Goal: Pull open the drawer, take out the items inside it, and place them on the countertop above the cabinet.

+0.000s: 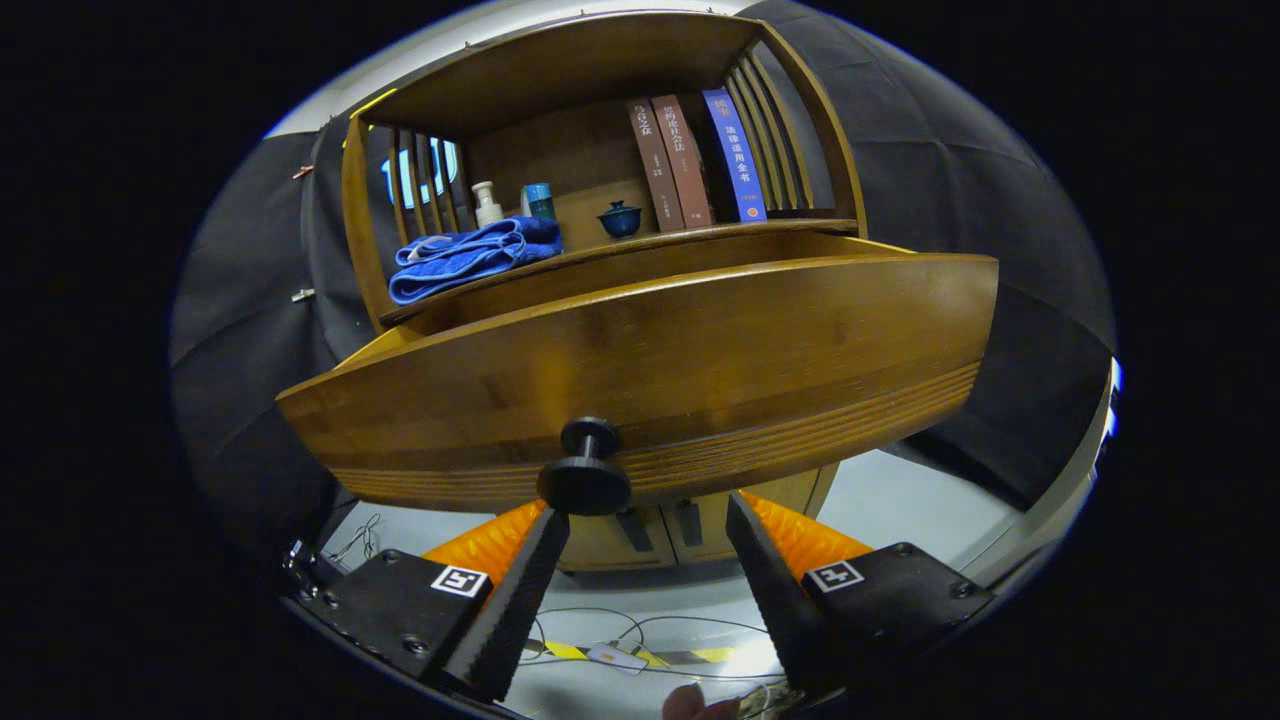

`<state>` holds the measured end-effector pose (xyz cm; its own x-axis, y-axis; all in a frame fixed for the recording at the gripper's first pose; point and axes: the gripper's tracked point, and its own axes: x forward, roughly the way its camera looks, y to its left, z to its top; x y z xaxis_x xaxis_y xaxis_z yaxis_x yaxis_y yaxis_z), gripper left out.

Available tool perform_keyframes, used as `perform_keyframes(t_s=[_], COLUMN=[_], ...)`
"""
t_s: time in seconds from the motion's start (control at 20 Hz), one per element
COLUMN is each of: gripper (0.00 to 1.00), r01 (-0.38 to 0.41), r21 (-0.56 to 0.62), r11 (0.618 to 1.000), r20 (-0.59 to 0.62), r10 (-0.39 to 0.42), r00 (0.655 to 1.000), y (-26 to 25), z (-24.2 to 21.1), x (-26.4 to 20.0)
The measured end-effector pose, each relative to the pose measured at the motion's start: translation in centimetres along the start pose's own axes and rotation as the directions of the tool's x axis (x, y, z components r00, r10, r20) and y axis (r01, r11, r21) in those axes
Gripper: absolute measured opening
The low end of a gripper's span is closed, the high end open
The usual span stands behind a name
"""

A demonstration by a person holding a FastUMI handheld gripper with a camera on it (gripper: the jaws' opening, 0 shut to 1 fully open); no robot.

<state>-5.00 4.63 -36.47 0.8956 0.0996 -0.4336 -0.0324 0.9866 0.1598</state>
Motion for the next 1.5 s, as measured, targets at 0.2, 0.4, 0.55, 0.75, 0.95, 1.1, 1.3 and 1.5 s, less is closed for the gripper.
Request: perform_keyframes(t_s=[0.2, 0.4, 0.55, 0.75, 0.95, 1.1, 1.3, 1.5], gripper=[1.00, 0.99, 0.99, 0.99, 0.99, 0.99, 0.87, 0.46], r01=[-0.078, -0.099, -0.116, -0.081, -0.049, -0.009, 0.045, 0.099], r21=[-0.011, -0.094, -0.017, -0.078, -0.103, -0.108, -0.148, -0.130], r11=[0.997, 0.991, 0.993, 0.994, 0.993, 0.994, 0.988, 0.987], r20=[0.038, -0.002, -0.086, -0.144, -0.295, -0.398, -0.512, -0.565], r10=[0.078, 0.099, 0.114, 0.069, 0.017, -0.034, -0.116, -0.156], r00=[0.996, 0.995, 0.990, 0.987, 0.955, 0.917, 0.851, 0.810], y=[1.2, 2.3, 3.5, 3.5, 3.6, 3.3, 2.0, 0.9], z=[3.7, 7.7, 11.4, 16.2, 16.1, 14.0, 10.3, 8.6], x=[-4.1, -7.1, -6.6, -1.3, 6.1, 10.7, 14.8, 16.0])
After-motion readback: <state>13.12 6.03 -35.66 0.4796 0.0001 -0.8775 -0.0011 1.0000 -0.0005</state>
